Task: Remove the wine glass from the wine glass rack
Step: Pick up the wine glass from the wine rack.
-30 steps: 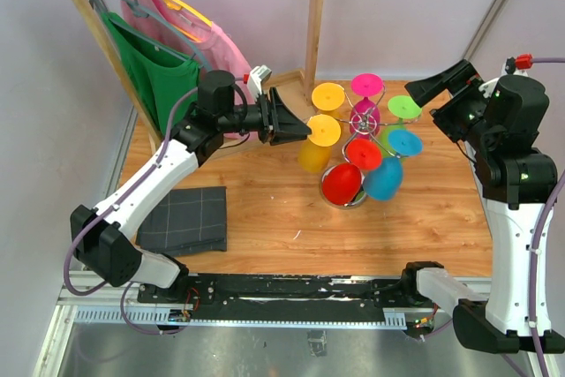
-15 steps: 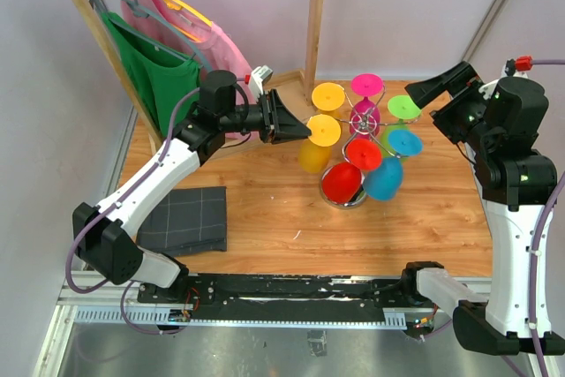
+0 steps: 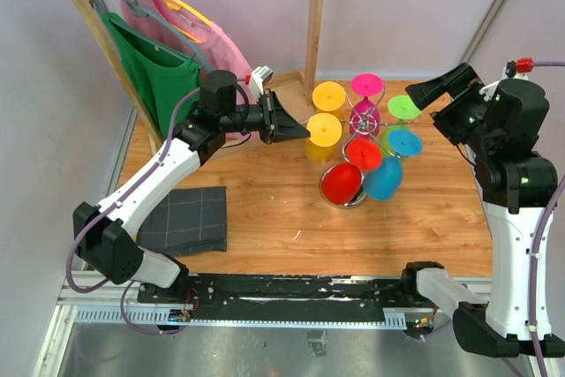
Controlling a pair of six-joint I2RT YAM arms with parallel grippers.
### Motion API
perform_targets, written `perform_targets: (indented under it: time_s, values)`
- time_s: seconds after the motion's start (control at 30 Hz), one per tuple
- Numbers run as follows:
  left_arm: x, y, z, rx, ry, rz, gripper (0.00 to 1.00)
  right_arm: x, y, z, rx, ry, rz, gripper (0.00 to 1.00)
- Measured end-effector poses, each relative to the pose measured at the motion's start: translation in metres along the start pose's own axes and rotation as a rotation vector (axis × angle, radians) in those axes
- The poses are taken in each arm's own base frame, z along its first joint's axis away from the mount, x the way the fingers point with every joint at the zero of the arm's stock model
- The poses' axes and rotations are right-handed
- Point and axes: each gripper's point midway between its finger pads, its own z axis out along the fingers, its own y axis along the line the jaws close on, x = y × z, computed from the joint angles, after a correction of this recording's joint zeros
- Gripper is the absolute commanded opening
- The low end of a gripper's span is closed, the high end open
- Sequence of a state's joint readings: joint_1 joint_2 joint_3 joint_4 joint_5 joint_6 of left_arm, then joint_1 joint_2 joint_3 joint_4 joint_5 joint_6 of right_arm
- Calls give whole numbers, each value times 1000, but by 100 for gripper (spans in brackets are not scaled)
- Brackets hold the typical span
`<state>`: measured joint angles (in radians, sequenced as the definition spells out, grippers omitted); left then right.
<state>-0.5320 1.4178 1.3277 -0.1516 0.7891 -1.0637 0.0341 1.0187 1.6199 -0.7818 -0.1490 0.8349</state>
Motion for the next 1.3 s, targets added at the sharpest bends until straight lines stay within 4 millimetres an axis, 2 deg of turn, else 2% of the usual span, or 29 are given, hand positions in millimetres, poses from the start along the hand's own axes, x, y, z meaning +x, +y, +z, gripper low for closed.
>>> perform_targets:
  time_s: [0.73,1.3]
  values:
    - [-2,-5,-1,-4,-2,-25,0,5,-5,-3,7,2,1,99]
    - [-8,-4,0,-57,-29,-160,0,7,-8,-2,13,6,2,99]
